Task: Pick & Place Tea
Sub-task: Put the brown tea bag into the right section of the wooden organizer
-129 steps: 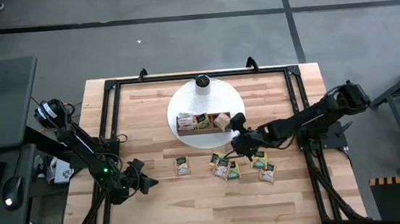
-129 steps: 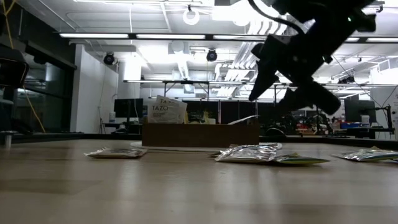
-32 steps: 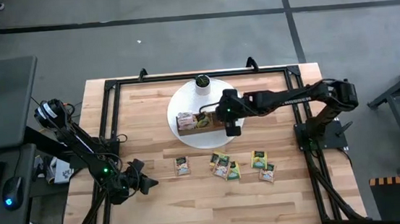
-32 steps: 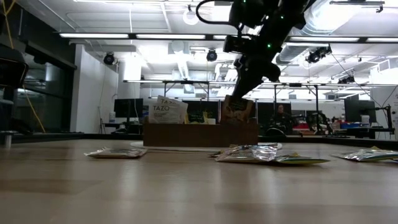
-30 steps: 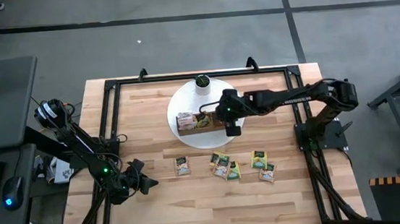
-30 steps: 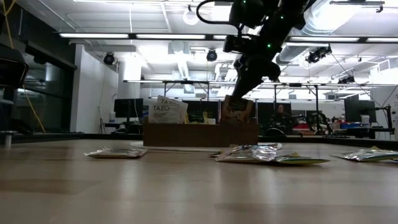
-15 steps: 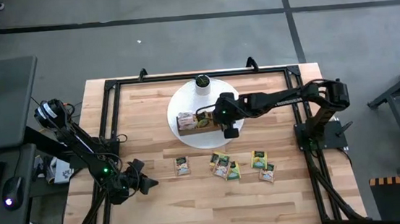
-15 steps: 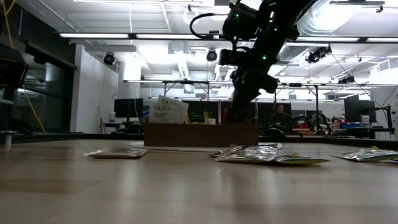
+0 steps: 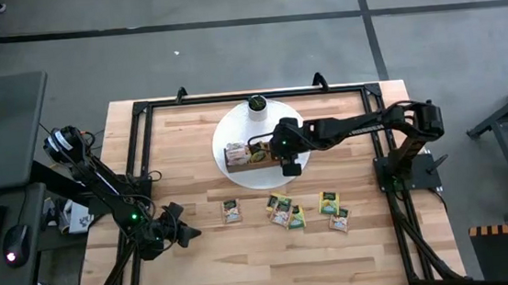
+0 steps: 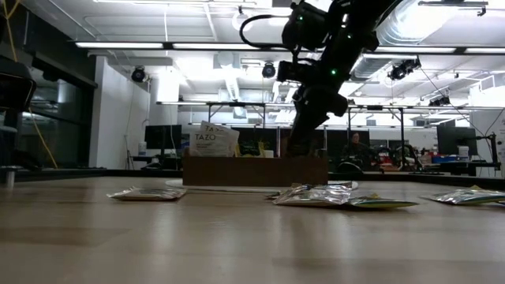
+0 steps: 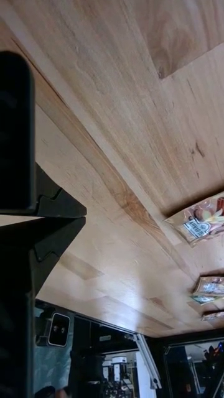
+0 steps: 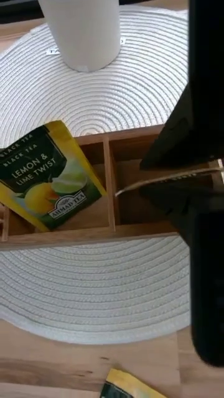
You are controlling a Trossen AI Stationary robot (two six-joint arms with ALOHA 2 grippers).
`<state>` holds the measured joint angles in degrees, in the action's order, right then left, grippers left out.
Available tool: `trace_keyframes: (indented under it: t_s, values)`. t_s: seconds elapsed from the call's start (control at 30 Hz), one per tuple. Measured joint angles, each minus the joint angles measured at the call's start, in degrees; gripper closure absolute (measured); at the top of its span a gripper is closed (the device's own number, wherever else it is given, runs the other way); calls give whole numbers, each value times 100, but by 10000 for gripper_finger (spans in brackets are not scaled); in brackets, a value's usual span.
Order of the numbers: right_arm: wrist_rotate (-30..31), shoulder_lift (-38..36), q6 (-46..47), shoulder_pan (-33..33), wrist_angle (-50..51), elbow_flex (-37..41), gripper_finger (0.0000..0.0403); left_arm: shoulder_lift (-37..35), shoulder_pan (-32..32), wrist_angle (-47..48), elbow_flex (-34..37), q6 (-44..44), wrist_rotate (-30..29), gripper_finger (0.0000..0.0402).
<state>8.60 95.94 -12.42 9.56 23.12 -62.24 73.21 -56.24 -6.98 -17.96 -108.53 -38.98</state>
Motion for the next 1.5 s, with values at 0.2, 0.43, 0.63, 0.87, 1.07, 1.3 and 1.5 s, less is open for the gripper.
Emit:
trace_keyframes:
  t_s: [0.2,0.43,0.63,0.87,1.07,1.3,1.5]
  values:
    - [582,0,-109,7,31,-302,298,0,1,0,0,0,11,401]
    - [1723,0,-405,20,252,-860,259,0,-1,-2,0,0,9,401]
    - [1217,0,527,20,1433,-1847,249,0,-1,-20,0,3,11,401]
    - [-1541,-4,2467,-62,2782,-2662,255,0,-1,-18,0,57,70,401]
    - [-2539,-4,2972,-558,2891,-2199,257,0,-1,-17,0,229,69,401]
    - [-2580,-2,3851,-1117,1850,-1088,242,0,-1,-18,0,362,68,401]
    - [-2758,-2,4599,-1315,282,-132,215,0,-1,-20,0,431,105,401]
